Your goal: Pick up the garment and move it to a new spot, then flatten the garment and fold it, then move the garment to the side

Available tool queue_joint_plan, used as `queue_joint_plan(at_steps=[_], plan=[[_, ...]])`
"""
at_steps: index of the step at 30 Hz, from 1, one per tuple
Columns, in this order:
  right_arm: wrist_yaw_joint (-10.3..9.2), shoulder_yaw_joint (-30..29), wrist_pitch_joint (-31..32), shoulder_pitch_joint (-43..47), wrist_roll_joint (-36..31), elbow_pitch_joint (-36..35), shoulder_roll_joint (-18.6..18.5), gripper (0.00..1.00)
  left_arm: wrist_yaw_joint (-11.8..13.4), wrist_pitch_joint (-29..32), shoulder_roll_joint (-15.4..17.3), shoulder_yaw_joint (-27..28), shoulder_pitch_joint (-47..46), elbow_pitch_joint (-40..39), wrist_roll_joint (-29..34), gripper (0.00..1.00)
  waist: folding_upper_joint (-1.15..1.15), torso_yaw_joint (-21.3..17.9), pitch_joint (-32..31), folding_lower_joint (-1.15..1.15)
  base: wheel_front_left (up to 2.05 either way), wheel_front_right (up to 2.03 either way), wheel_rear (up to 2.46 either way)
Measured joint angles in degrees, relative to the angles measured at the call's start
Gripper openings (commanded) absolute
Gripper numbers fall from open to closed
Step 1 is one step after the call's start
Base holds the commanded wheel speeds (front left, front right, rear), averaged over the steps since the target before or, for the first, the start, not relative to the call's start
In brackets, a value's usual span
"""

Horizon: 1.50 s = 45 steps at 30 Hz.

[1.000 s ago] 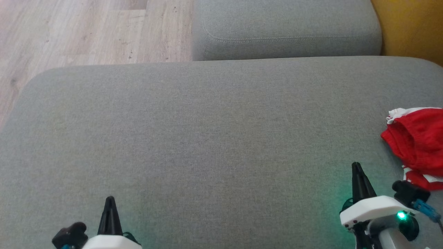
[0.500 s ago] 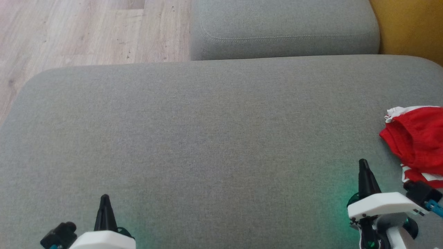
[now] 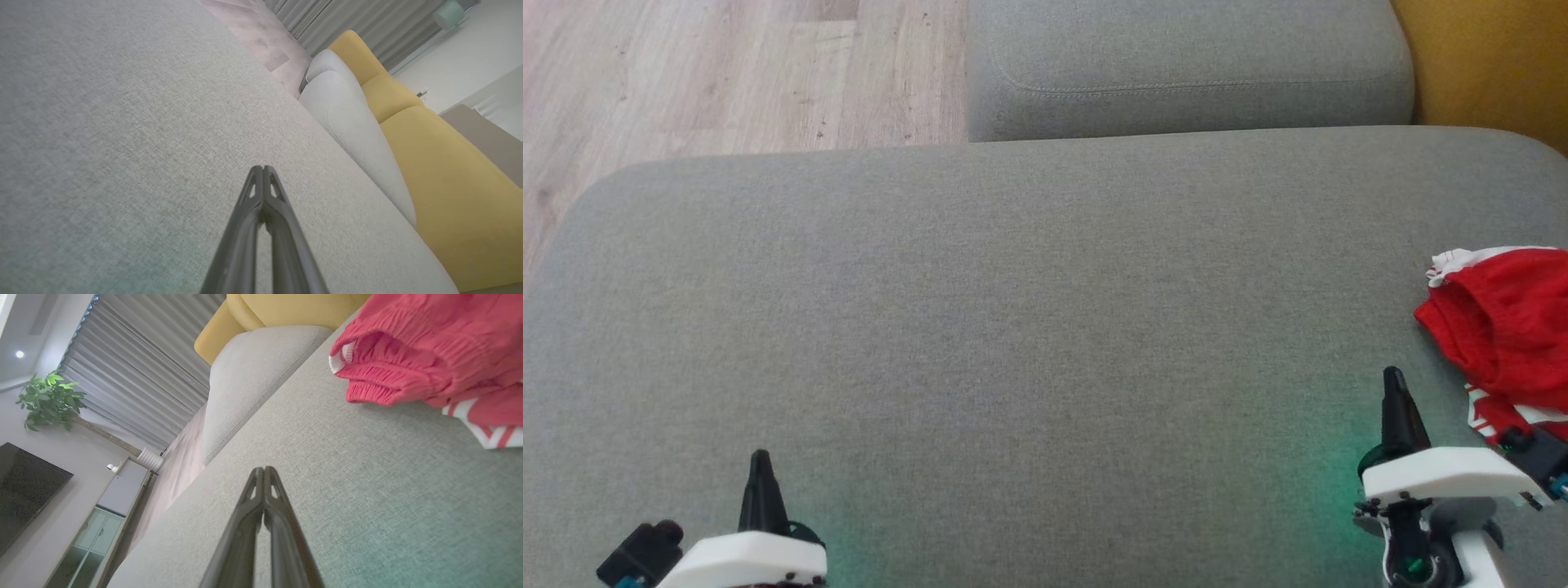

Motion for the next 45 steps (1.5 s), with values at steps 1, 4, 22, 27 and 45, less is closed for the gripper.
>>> queue_joint_plan(at_steps=[1,4,22,27,45], plan=[[0.00,0.0,0.2,0.0,0.7,-0.2,0.0,0.00,-0.1,0.1,0.0,0.1,0.0,-0.1,-0.6,0.00,0.00,0.0,0.0,0.00,0.00,0.00,0.00],[0.00,-0.3,0.6,0.0,2.7,-0.6,0.0,0.00,-0.4,0.7,0.0,0.3,0.0,-0.3,-2.6,0.00,0.00,-0.1,0.0,0.00,0.00,0.00,0.00],[0.00,-1.7,3.5,0.1,14.7,-3.3,0.0,0.00,-1.3,3.6,0.0,1.9,-1.1,-1.9,-13.9,0.00,0.00,-0.6,0.2,0.00,0.00,0.00,0.00],[0.00,-2.0,4.3,0.1,18.1,-4.1,0.0,0.00,-1.6,4.5,-0.1,2.3,-1.1,-2.2,-17.1,0.00,0.00,-0.8,0.3,0.00,0.00,0.00,0.00],[0.00,-3.4,7.2,0.1,30.3,-6.8,0.0,0.00,-2.5,7.6,-0.1,3.8,-2.3,-3.9,-28.4,0.00,0.00,-1.3,0.5,0.00,0.00,0.00,0.00]])
